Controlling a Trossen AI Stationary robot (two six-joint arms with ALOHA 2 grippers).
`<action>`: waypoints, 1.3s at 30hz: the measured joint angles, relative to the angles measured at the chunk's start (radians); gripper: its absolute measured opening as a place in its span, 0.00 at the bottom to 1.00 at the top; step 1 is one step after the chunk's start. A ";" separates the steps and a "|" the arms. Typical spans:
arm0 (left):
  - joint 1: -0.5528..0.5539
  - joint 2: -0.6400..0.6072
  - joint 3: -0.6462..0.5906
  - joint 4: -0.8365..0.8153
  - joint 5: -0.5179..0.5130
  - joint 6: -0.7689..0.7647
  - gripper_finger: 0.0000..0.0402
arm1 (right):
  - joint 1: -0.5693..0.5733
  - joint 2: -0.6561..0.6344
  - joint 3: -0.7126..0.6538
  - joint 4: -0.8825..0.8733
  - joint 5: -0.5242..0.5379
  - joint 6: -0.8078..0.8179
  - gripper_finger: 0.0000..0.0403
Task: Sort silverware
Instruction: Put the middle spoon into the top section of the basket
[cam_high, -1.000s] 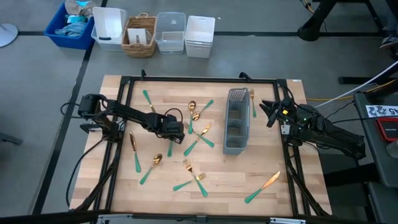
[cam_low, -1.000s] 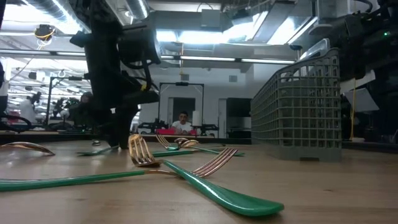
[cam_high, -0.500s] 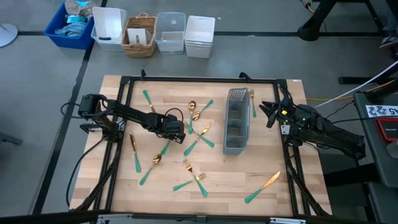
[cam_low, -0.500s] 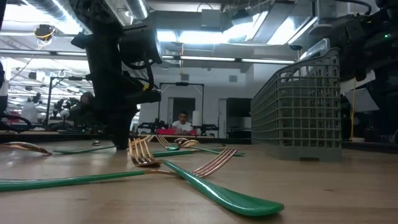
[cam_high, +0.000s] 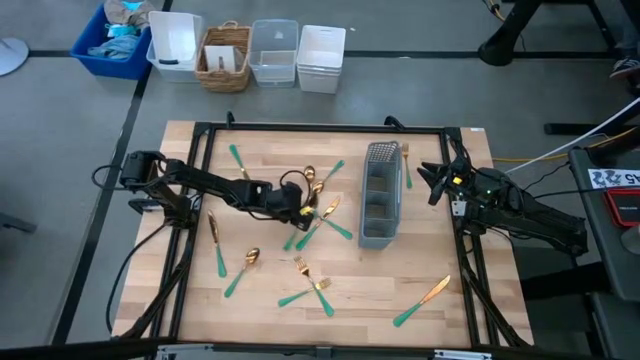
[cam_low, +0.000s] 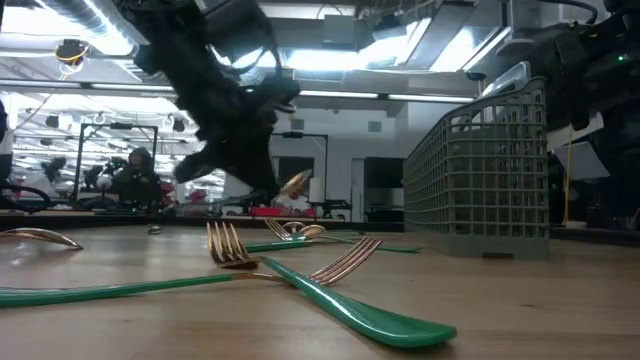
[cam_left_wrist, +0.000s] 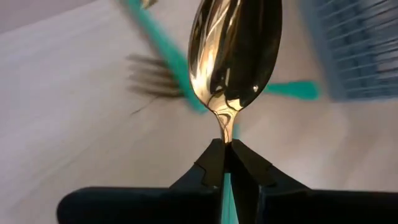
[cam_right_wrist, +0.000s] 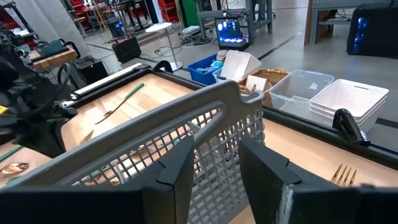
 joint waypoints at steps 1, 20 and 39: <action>0.000 -0.001 0.000 0.045 0.000 0.009 0.01 | 0.000 0.000 0.000 -0.001 0.000 0.000 0.31; 0.173 0.073 0.079 1.035 -0.137 0.615 0.03 | 0.000 0.000 0.000 -0.005 0.041 0.000 0.31; 0.298 0.532 0.601 1.056 -0.028 1.017 0.04 | 0.000 0.000 0.000 -0.007 0.071 0.000 0.31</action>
